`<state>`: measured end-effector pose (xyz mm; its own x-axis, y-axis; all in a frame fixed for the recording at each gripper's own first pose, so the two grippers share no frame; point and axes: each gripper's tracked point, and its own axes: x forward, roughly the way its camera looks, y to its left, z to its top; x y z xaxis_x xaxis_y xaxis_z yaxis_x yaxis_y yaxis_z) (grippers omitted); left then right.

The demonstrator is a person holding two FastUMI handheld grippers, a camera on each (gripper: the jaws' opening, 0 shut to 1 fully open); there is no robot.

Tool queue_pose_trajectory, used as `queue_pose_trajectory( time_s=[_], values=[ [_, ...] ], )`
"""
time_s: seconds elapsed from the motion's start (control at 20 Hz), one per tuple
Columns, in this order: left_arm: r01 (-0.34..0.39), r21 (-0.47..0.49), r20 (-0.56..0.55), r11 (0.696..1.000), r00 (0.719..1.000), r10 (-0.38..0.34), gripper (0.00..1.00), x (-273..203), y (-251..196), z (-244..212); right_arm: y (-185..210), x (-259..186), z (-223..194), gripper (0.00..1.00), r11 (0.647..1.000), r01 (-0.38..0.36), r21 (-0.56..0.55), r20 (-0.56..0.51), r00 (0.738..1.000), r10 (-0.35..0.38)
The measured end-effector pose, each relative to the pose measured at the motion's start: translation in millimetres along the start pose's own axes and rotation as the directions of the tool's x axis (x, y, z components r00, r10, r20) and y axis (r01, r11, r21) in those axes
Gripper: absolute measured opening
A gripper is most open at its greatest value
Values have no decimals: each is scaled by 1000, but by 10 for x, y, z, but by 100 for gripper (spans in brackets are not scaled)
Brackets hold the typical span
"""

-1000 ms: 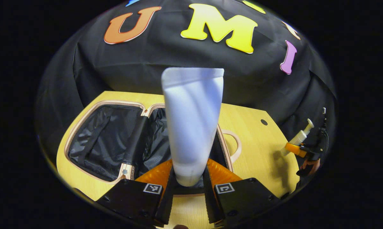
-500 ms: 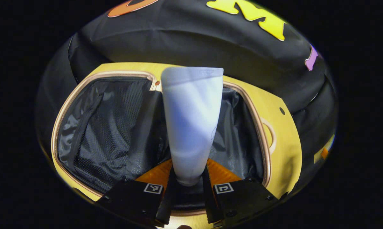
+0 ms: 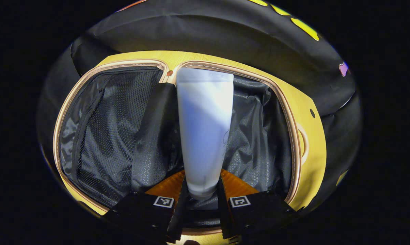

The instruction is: First open the suitcase, pack the skin care products into it, and then close the suitcase.

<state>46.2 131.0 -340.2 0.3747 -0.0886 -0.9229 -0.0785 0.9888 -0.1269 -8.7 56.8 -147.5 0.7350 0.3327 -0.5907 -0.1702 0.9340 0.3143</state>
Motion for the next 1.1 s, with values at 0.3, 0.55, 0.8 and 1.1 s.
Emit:
queue_pose_trajectory(
  time_s=[0.3,0.55,0.8,1.1],
  values=[
    [-6,-12,-20,1000,1000,6,51,54,-16,-39,374,56,119,45,994,-52,-97,-17,999,50],
    [80,-90,108,993,992,-71,71,-360,-130,30,1014,549,63,45,972,-164,-170,-157,978,138],
    [195,-254,326,947,939,-106,89,-1106,63,-69,1798,1338,-239,45,964,-255,-75,-391,897,207],
    [207,-355,428,912,903,-39,90,-1579,702,-483,2015,2225,-829,45,992,-106,66,-621,774,124]
  ],
)
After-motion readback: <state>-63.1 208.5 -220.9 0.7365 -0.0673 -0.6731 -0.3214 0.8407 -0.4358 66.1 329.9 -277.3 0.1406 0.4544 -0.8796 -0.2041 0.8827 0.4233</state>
